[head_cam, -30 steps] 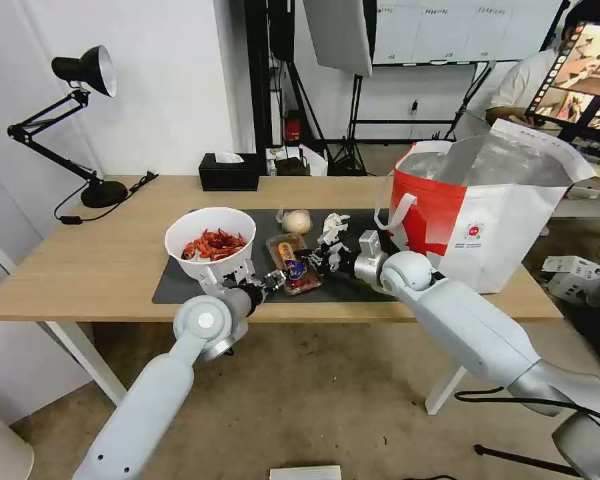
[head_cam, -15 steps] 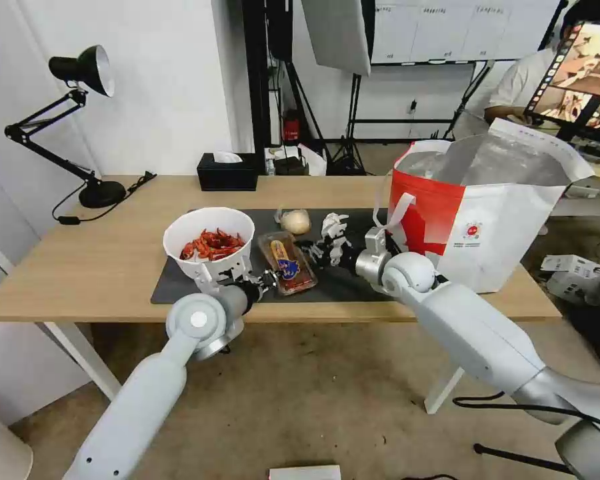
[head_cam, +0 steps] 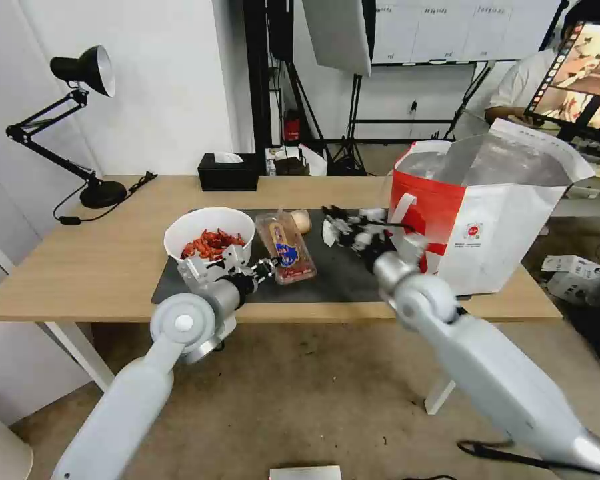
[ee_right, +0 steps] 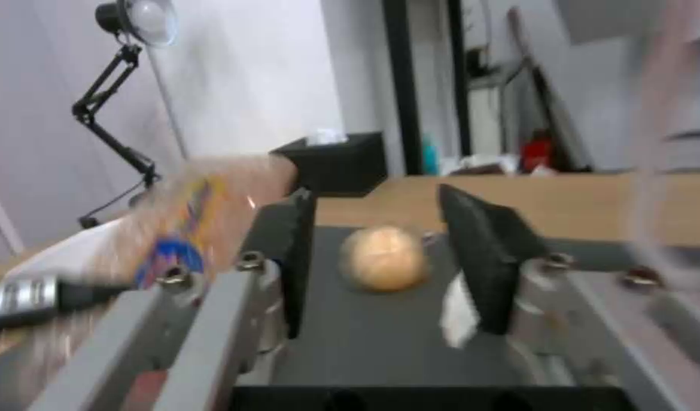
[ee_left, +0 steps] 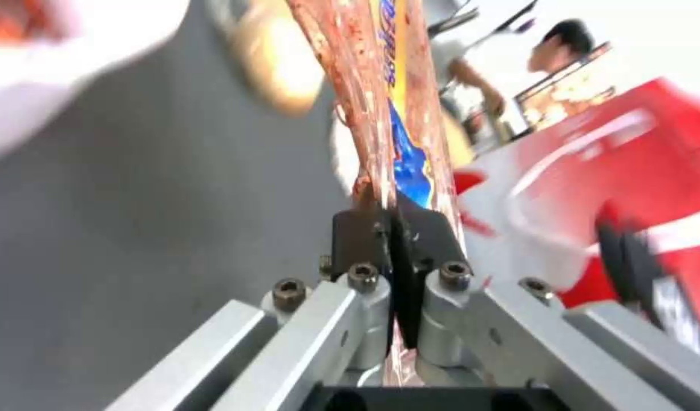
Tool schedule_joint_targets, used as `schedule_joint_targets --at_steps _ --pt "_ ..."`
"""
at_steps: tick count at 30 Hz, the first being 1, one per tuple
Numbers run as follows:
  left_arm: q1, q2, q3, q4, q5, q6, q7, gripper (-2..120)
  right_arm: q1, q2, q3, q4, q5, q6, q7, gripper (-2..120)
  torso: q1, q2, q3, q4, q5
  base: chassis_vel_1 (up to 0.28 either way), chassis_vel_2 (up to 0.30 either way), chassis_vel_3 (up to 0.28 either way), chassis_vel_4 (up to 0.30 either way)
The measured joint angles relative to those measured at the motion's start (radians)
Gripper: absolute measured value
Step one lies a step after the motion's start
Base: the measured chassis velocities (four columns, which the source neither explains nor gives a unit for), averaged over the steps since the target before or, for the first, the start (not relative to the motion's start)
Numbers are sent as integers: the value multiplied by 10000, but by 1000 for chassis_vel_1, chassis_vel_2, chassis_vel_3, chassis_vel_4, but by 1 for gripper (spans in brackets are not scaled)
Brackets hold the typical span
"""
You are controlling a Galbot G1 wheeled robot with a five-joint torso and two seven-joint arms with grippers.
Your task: Pick up the trash from the table and place it into the takeout bag.
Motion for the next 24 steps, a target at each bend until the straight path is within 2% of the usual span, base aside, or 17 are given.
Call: schedule_joint_targets --at_steps 3,4,6,7,8,11,12,14,15,16,18,19,22,23,24 --pt "-648 247 -4 -41 52 -227 391 0 -2148 -537 1296 1184 -794 558 -45 61 0 0 1 3 0 0 0 0 0" --pt "-648 247 -4 -41 52 -227 391 0 -2148 -537 1296 1184 -794 558 -45 61 0 0 1 3 0 0 0 0 0" --pt "-1253 343 162 55 222 -340 602 0 -3530 -560 2005 1670 -1409 845 -150 70 -1 0 0 0 7 0 0 0 0" --pt "-1509 377 270 114 296 -393 687 0 -4089 -494 2400 1801 -1692 1046 -192 75 -1 0 1 1 6 0 0 0 0" --pt "-1509 377 270 114 296 -393 687 0 -4089 -494 2400 1801 -1692 1046 -192 75 -1 0 1 1 6 0 0 0 0" --pt "-2613 390 896 472 531 -646 948 0 -5899 -41 3492 2055 -2679 1790 -261 89 -1 0 2 1 6 0 0 0 0" --pt "-2613 390 896 472 531 -646 948 0 -5899 -41 3492 2055 -2679 1790 -261 89 -1 0 2 1 6 0 0 0 0" --pt "-3511 180 1464 807 717 -851 996 0 -6753 290 3958 2086 -3443 2135 -223 98 -1 0 0 1 1 0 0 0 0" --pt "-4048 0 1833 1026 842 -941 999 0 -7097 468 4130 2099 -3795 2218 -179 99 -1 -1 2 1 3 0 0 0 0" --pt "-4048 0 1833 1026 842 -941 999 0 -7097 468 4130 2099 -3795 2218 -179 99 -1 -1 2 1 3 0 0 0 0" --pt "-5090 -399 2589 1527 1260 -1136 1028 0 -7512 744 4298 2096 -4204 2265 -144 100 -1 0 1 -2 4 0 0 0 0" --pt "-5090 -399 2589 1527 1260 -1136 1028 0 -7512 744 4298 2096 -4204 2265 -144 100 -1 0 1 -2 4 0 0 0 0" --pt "-6432 -1042 3708 2463 2127 -1359 1098 0 -7829 1079 4311 1973 -4636 2275 -133 100 1 0 2 -1 5 0 0 0 0" --pt "-6432 -1042 3708 2463 2127 -1359 1098 0 -7829 1079 4311 1973 -4636 2275 -133 100 1 0 2 -1 5 0 0 0 0" --pt "-6970 -1360 4258 2941 2705 -1507 1145 0 -7858 1192 4249 1923 -4769 2276 -135 100 0 -1 2 2 6 0 0 0 0"
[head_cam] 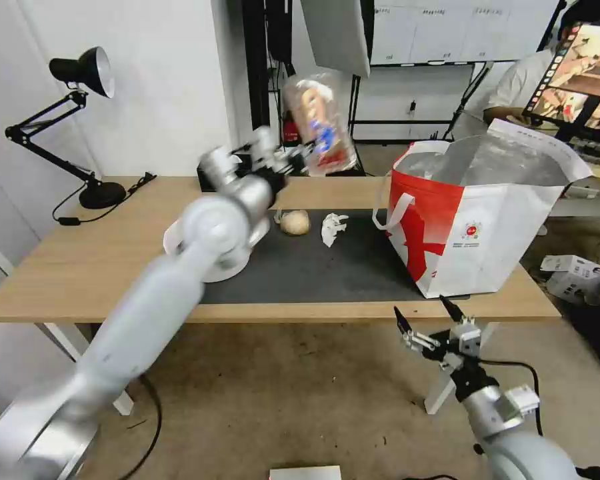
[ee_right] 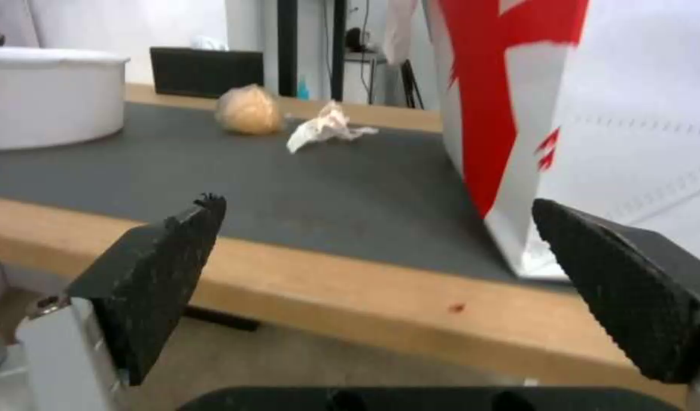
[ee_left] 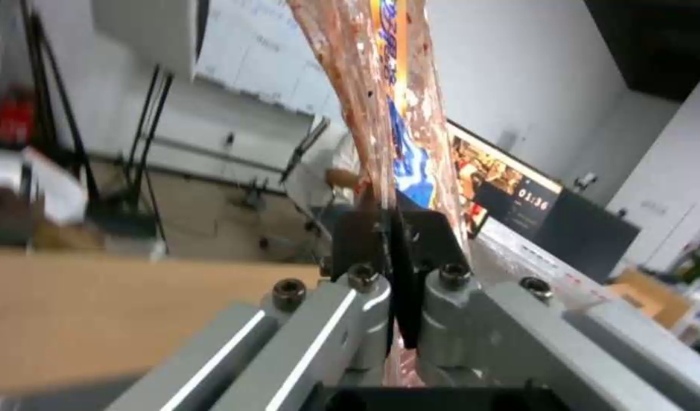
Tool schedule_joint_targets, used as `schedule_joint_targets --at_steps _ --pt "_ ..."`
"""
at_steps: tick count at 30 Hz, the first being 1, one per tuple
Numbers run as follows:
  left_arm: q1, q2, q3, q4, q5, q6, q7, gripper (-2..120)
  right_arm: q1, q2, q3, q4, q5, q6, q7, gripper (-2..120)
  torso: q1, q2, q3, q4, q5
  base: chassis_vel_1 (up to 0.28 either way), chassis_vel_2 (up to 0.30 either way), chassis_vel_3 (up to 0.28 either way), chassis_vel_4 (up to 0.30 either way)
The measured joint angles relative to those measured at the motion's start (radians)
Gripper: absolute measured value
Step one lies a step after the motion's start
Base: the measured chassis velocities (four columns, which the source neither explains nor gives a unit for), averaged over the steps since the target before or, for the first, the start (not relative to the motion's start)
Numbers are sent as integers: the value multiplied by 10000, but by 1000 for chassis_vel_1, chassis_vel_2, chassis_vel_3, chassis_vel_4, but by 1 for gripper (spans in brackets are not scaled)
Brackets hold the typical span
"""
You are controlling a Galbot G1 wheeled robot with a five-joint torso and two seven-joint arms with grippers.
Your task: Pick up the trash from the table and place it into the takeout bag.
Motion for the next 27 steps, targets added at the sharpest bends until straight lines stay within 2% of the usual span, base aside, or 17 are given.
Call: schedule_joint_targets --at_steps 2,3,6,7,8,10,11,13,15,16,18,26,27 --pt "-709 -452 679 638 846 -177 64 0 10 145 -90 -62 -141 0 -2 100 0 0 1 2 -4 0 0 0 0" --pt "-709 -452 679 638 846 -177 64 0 10 145 -90 -62 -141 0 -2 100 0 0 1 2 -4 0 0 0 0" --pt "-1975 -1371 1921 1853 2625 -533 335 0 54 352 -232 -206 -256 -4 -2 100 1 0 1 -2 0 0 0 0 0" --pt "-1975 -1371 1921 1853 2625 -533 335 0 54 352 -232 -206 -256 -4 -2 100 1 0 1 -2 0 0 0 0 0" --pt "-2393 -1689 2421 2333 3319 -626 589 0 79 419 -287 -263 -280 -8 -4 100 1 0 -1 -6 3 0 0 0 0" --pt "-2797 -2035 3051 2885 4045 -696 1033 0 142 461 -363 -299 -295 -16 -6 100 1 0 0 -5 0 0 0 0 0" --pt "-2797 -2035 3051 2885 4045 -696 1033 0 142 461 -363 -299 -295 -16 -6 100 1 0 0 -5 0 0 0 0 0" --pt "-3080 -2270 3691 3386 4644 -795 1711 0 216 498 -432 -319 -310 -29 -6 100 1 0 0 -2 1 0 0 0 0" --pt "-3117 -2297 3814 3465 4712 -805 1859 0 227 506 -446 -319 -310 -32 -6 100 1 -1 1 -1 0 0 0 0 0" --pt "-3168 -2340 4084 3598 4766 -808 2276 0 237 511 -454 -319 -310 -35 -8 100 2 -1 1 0 -1 0 0 0 0" --pt "-3178 -2344 4271 3668 4766 -791 2601 0 227 492 -437 -319 -305 -36 -14 100 1 0 1 0 -2 0 0 0 0" --pt "-3178 -2337 4430 3753 4513 -714 2815 0 190 385 -387 -343 -264 -7 -41 100 1 -1 0 0 -3 0 0 0 0" --pt "-3178 -2318 4441 3741 4444 -697 2797 7 189 382 -408 -357 -261 -3 -49 100 0 0 0 0 -3 0 0 0 0"
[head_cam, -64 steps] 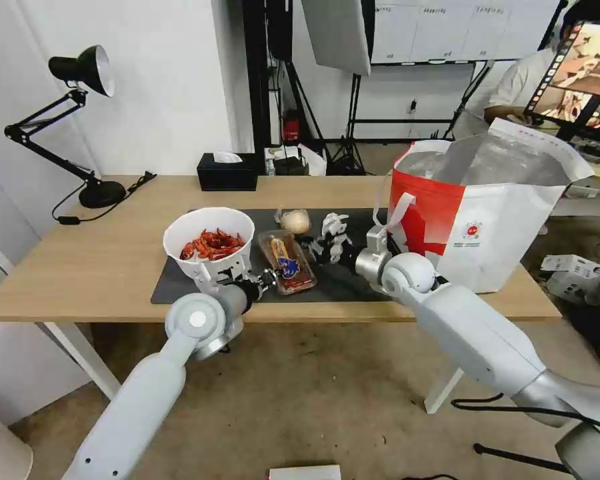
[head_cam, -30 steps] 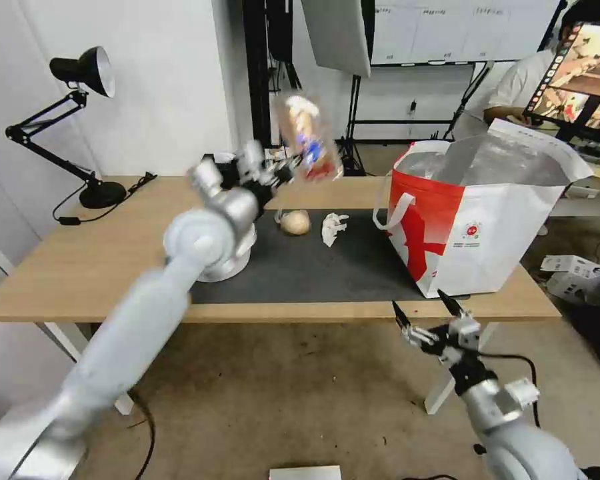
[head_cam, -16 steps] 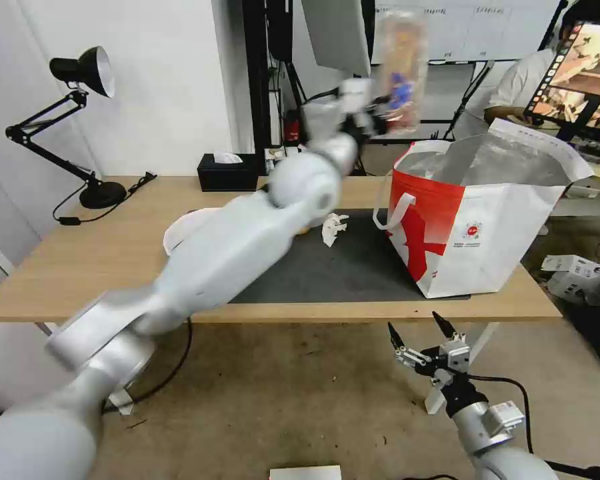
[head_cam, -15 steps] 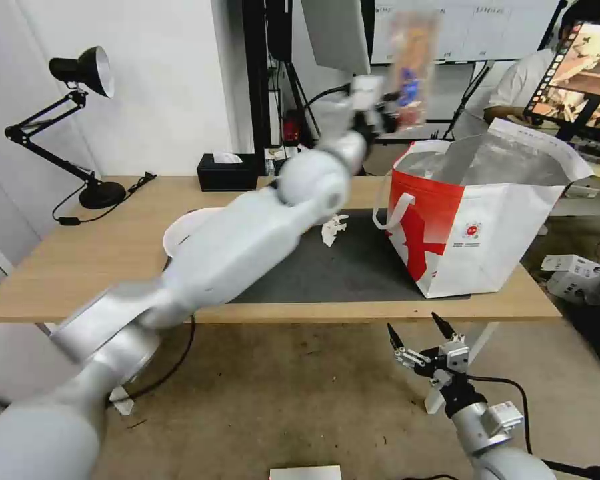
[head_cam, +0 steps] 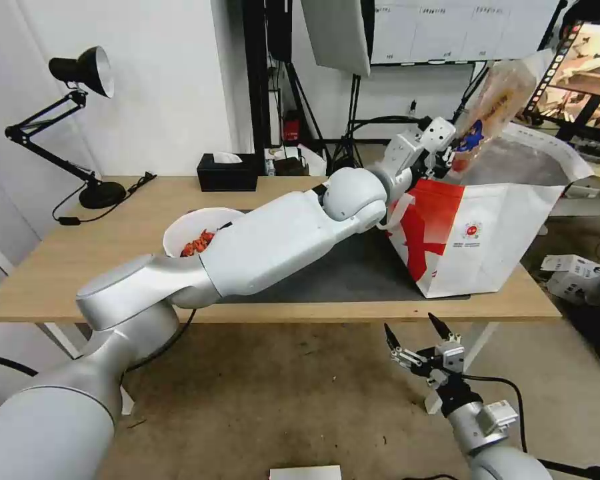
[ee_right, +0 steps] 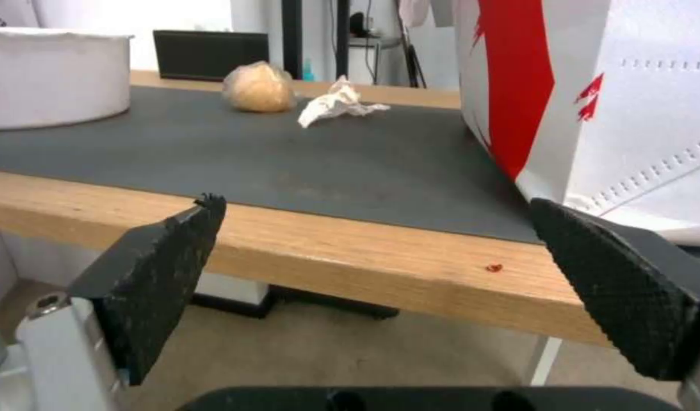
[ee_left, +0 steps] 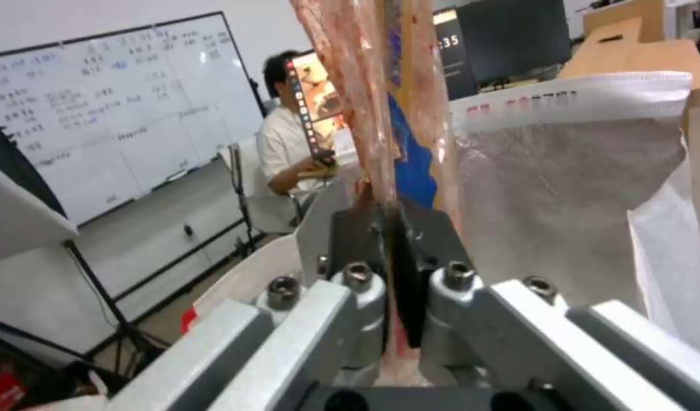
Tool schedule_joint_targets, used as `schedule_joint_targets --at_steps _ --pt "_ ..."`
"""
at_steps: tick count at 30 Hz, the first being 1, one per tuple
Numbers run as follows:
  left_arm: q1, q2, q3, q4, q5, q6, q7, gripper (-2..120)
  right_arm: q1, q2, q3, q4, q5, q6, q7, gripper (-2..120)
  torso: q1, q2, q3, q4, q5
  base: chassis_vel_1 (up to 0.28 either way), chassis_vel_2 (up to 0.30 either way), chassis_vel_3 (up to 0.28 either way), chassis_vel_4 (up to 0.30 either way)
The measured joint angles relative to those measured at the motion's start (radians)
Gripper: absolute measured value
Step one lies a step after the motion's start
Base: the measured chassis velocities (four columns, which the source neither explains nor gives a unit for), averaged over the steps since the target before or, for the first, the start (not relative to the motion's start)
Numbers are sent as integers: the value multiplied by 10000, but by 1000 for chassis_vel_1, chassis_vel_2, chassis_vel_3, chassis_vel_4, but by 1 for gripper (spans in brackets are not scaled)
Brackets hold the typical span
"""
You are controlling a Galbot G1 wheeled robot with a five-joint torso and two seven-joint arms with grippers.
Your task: Pick up the trash from the table and place it into the takeout bag.
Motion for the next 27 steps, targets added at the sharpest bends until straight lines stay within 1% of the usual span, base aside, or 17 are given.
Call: schedule_joint_targets --at_steps 1,3,4,6,7,8,10,11,13,15,16,17,19,20,24,25,27 --pt "3 26 2 -35 -52 1 -23 11 2 0 -13 -22 1 0 -6 100 1 0 0 0 0 0 0 0 0" --pt "5 38 2 -54 -79 1 -31 13 5 0 -17 -30 2 1 -6 100 1 0 0 0 0 0 0 0 0" --pt "2 112 3 -165 -207 1 -40 21 23 2 -29 -81 5 1 -13 100 0 0 0 0 0 0 0 0 0" --pt "-39 201 3 -292 -421 1 -48 28 48 2 -41 -123 9 1 -19 100 0 0 0 1 0 0 0 0 0" --pt "-81 234 -1 -366 -568 1 -62 34 70 1 -51 -136 14 1 -21 100 0 0 0 0 -1 0 0 0 0" --pt "-81 234 -1 -366 -568 1 -62 34 70 1 -51 -136 14 1 -21 100 0 0 0 0 -1 0 0 0 0" --pt "-138 255 -21 -445 -732 1 -80 43 85 1 -61 -137 18 -1 -21 100 0 0 0 0 -1 0 0 0 0" --pt "-138 255 -21 -445 -732 1 -80 43 85 1 -61 -137 18 -1 -21 100 0 0 0 0 -1 0 0 0 0" --pt "-193 259 -88 -614 -897 1 -137 55 80 41 -57 -123 21 -8 -19 100 0 0 0 -1 -1 0 0 0 0" --pt "-196 278 -103 -691 -935 1 -193 57 68 56 -49 -107 21 -10 -18 100 1 0 0 -2 0 0 0 0 0" --pt "-198 383 -132 -894 -1037 4 -293 65 18 92 -12 -42 22 -12 -14 100 0 0 -1 -3 -1 0 0 0 0" --pt "-198 531 -157 -1095 -1110 12 -348 70 -32 120 52 14 22 -14 -14 100 0 0 -1 -3 0 0 0 0 0" --pt "-197 635 -175 -1210 -1139 17 -375 74 -66 135 110 55 22 -14 -13 100 0 0 -1 -3 -1 0 0 0 0" --pt "-169 840 -215 -1440 -1190 19 -446 80 -127 171 224 120 21 -15 -11 100 0 0 -1 0 -2 0 0 0 0" --pt "-12 1221 -332 -1887 -1247 21 -566 91 -219 258 389 216 22 -15 1 100 0 0 -1 -1 -2 0 0 0 0" --pt "236 1550 -471 -2309 -1266 25 -667 97 -339 365 540 332 21 -12 9 100 1 0 -1 -3 -2 0 0 0 0" --pt "934 2314 -720 -3188 -1243 99 -947 99 -404 442 610 460 22 28 41 100 0 1 -2 -6 -3 0 0 0 0"
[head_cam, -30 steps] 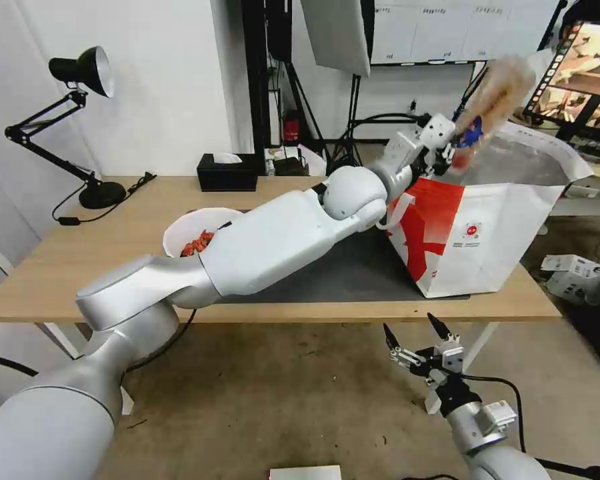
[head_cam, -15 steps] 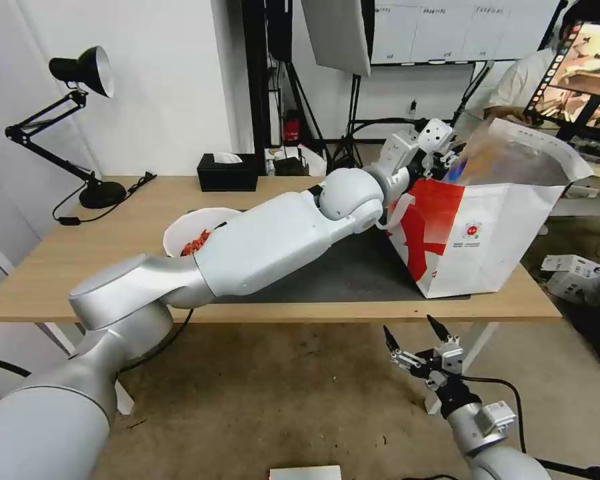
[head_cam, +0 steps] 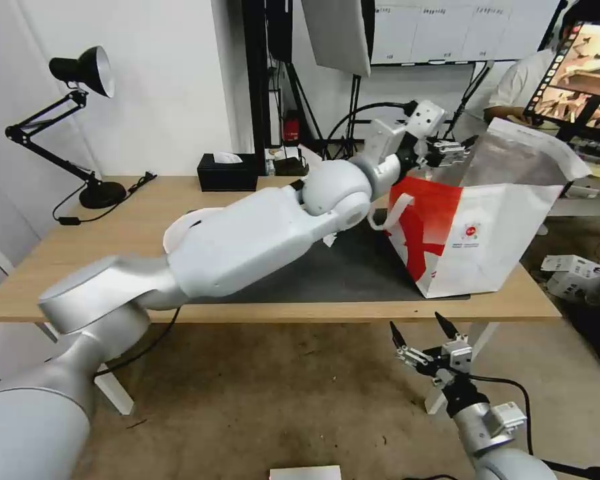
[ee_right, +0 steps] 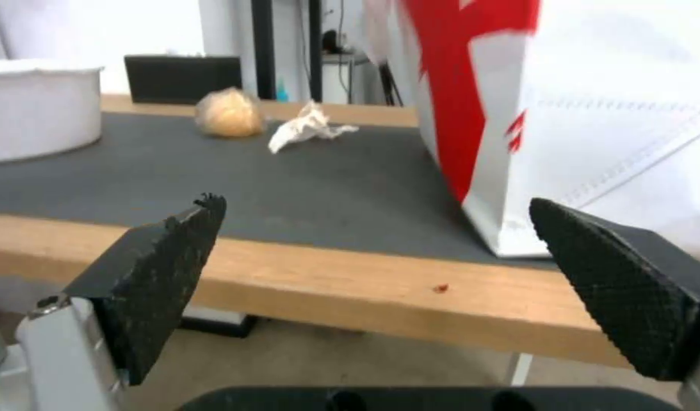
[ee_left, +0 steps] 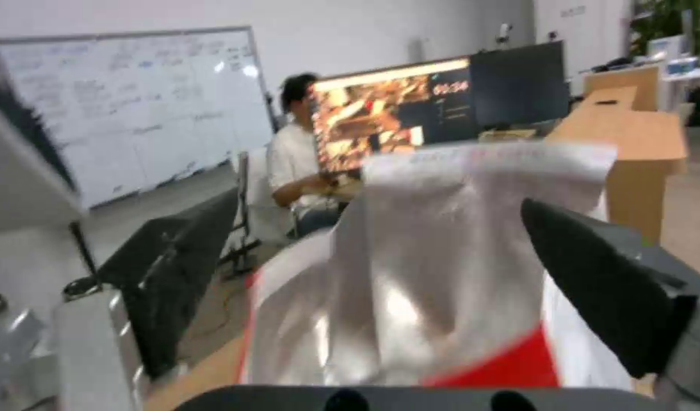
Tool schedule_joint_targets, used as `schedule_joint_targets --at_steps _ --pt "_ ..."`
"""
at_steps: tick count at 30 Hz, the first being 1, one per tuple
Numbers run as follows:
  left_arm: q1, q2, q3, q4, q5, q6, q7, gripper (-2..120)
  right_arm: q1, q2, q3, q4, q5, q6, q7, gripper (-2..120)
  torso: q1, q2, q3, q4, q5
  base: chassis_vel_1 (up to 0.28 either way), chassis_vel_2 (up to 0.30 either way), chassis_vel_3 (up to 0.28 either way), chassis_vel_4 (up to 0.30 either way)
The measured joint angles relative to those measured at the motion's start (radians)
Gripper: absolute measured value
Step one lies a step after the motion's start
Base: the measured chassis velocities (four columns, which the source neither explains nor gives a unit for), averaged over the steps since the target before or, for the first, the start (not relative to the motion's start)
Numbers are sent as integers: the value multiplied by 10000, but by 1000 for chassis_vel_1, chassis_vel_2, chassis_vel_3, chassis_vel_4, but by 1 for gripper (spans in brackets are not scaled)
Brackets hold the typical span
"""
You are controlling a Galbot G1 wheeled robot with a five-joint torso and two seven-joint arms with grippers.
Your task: Pick up the trash from the table and place it into the takeout bag.
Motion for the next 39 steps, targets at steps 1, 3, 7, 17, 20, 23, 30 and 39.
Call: schedule_joint_targets --at_steps 1,3,7,17,20,23,30,39 --pt "0 0 0 0 0 0 0 99 0 0 0 0 0 0 0 100 0 0 0 0 0 0 0 0 0" --pt "1050 821 -457 -961 170 101 -210 100 -32 10 28 121 1 71 37 100 0 -1 0 7 -1 0 0 0 0" --pt "2749 1932 -1586 -2039 598 159 -288 100 -135 -42 96 325 6 142 60 100 0 0 0 6 -4 0 0 0 0" --pt "7354 3472 -4708 -3582 2836 -14 -246 100 -305 -141 140 563 201 157 125 100 -1 0 0 2 0 0 0 0 0" --pt "9852 3466 -6338 -4112 3927 -56 -348 100 -305 -122 110 632 231 146 134 100 -1 0 0 4 -2 0 0 0 0" --pt "11174 3408 -7179 -4412 4470 -199 -380 100 -302 -94 95 644 230 143 136 100 -2 0 0 9 -3 0 0 0 0" --pt "14221 2375 -8981 -5237 5701 -185 -468 100 -405 62 -18 638 201 106 125 100 -3 1 -1 7 5 0 0 0 0" --pt "15790 1388 -9779 -5125 6834 -327 -475 100 -467 150 -92 642 47 -188 286 100 -1 1 0 5 3 0 0 0 0"
